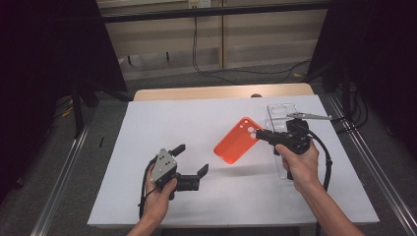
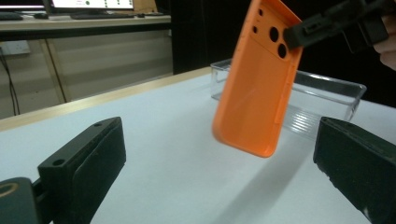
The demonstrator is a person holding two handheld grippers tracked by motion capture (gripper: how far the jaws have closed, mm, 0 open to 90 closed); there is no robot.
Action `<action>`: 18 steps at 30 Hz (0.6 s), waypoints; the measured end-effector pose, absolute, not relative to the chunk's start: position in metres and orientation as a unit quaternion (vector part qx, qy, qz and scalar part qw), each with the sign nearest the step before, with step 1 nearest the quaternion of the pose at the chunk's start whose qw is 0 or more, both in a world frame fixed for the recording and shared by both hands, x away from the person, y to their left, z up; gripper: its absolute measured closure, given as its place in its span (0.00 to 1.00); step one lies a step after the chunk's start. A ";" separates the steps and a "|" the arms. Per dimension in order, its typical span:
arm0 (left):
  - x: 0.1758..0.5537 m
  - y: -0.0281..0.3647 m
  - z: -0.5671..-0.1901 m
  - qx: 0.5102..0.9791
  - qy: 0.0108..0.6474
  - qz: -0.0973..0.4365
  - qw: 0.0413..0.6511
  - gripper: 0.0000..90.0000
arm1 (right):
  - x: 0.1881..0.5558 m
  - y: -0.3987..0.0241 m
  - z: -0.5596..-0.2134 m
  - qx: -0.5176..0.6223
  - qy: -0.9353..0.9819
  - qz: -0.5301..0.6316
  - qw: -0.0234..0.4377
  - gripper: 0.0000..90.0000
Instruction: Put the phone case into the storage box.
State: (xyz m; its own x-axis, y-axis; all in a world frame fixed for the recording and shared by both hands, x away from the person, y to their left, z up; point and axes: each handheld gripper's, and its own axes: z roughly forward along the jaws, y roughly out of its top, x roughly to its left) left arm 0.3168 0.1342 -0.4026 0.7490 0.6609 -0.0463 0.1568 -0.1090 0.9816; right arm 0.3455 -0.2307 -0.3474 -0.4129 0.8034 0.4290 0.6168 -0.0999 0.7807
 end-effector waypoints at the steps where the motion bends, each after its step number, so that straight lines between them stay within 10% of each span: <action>1: 0.317 0.138 -0.403 0.711 0.289 0.211 0.605 0.03 | 0.345 -0.232 -0.347 0.534 0.665 0.515 0.091 0.89; 18: 0.313 0.189 -0.408 0.704 0.319 0.272 0.573 0.03 | 0.351 -0.254 -0.334 0.537 0.662 0.508 0.125 0.89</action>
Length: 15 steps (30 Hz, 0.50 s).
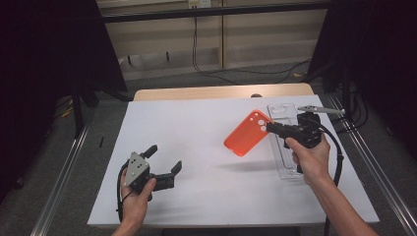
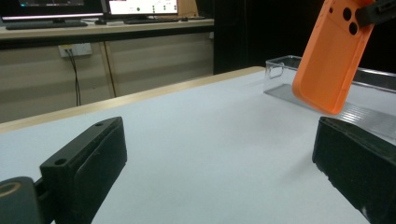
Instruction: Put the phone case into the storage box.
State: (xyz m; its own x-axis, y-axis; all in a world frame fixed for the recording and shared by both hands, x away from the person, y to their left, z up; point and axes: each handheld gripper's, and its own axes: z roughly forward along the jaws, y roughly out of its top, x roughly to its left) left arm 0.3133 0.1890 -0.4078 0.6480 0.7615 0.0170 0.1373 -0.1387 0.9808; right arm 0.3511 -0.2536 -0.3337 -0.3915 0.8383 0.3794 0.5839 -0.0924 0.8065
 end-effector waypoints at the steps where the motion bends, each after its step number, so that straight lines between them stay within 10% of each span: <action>1: 0.312 0.190 -0.408 0.704 0.317 0.274 0.574 0.04 | 0.351 -0.254 -0.333 0.536 0.663 0.506 0.129 0.89; 15: 0.302 0.210 -0.430 0.675 0.365 0.292 0.572 0.04 | 0.357 -0.274 -0.321 0.542 0.659 0.496 0.162 0.89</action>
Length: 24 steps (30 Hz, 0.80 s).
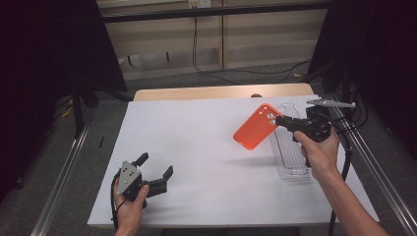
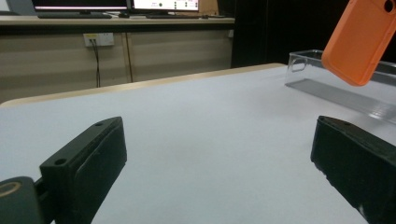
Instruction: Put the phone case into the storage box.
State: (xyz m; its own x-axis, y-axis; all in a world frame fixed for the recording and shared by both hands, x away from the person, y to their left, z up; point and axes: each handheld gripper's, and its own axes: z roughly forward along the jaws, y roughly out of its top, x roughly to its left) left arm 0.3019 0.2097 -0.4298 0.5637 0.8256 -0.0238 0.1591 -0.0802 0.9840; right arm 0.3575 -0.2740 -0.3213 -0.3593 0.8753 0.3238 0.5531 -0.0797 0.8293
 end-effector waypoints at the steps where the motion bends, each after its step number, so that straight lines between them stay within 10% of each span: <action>1: 0.299 0.210 -0.429 0.669 0.365 0.298 0.575 0.04 | 0.357 -0.275 -0.320 0.541 0.658 0.496 0.167 0.89; 24: 0.300 0.203 -0.434 0.683 0.354 0.294 0.567 0.03 | 0.371 -0.308 -0.297 0.545 0.639 0.497 0.221 0.89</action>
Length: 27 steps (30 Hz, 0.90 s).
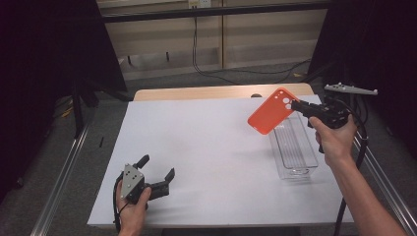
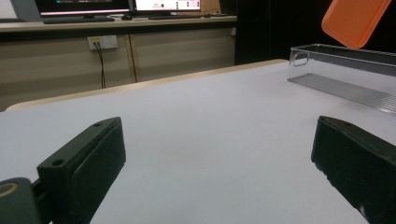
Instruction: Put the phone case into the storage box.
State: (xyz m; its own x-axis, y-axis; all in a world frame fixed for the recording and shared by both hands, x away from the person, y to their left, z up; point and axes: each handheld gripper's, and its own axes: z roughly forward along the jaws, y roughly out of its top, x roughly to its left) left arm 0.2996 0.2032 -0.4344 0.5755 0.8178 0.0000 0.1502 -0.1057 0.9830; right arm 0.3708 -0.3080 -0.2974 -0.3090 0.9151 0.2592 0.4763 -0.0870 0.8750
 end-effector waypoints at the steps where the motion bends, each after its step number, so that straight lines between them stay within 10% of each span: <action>1: 0.300 0.203 -0.434 0.684 0.354 0.295 0.566 0.03 | 0.371 -0.309 -0.296 0.545 0.637 0.497 0.225 0.89; 27: 0.304 0.202 -0.436 0.692 0.352 0.289 0.561 0.02 | 0.388 -0.342 -0.285 0.569 0.607 0.499 0.241 0.89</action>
